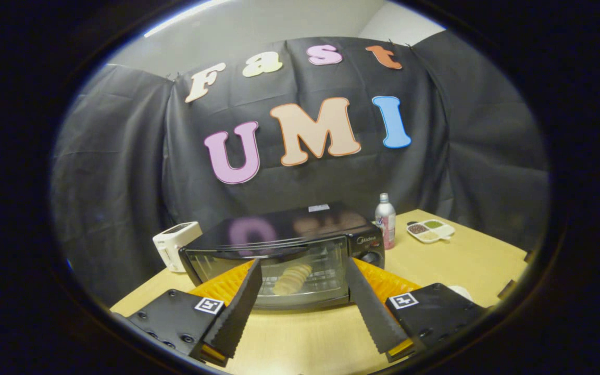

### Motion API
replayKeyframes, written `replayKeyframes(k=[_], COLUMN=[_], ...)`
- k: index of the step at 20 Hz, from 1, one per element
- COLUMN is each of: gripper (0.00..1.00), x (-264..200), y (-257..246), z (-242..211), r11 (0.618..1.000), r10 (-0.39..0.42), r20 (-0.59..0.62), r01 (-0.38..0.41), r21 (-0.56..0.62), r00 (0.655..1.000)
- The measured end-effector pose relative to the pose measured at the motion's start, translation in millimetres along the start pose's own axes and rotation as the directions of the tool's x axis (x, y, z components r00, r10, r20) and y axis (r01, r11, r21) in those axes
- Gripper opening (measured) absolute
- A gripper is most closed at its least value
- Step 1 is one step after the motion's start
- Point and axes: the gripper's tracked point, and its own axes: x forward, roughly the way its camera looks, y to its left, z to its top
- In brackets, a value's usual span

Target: Open the toaster oven, put the food inside, and close the toaster oven door.

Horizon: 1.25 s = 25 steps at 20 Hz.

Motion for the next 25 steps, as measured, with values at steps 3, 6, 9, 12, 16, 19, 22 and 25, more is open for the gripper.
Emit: replayKeyframes(k=[3, 6, 9, 12, 16, 19, 22, 25], gripper=[0.99, 0.99, 0.99, 0.99, 0.99, 0.98, 0.98, 0.98], x=[-14, -26, -35, -47, -55, -57, -59, -60], y=[5, 1, 13, 21, 21, 16, 18, 20], z=[18, 33, 43, 50, 65, 83, 95, 101], r11=[0.998, 0.994, 0.988, 0.977, 0.971, 0.972, 0.968, 0.962], r10=[0.055, 0.079, 0.145, 0.212, 0.239, 0.234, 0.249, 0.273], r20=[0.024, 0.038, 0.028, 0.007, 0.006, 0.043, 0.069, 0.08], r01=[-0.055, -0.076, -0.143, -0.212, -0.239, -0.234, -0.25, -0.274], r21=[-0.025, -0.078, -0.061, -0.026, 0.006, 0.004, -0.001, 0.001], r00=[0.998, 0.996, 0.989, 0.977, 0.971, 0.971, 0.966, 0.959])
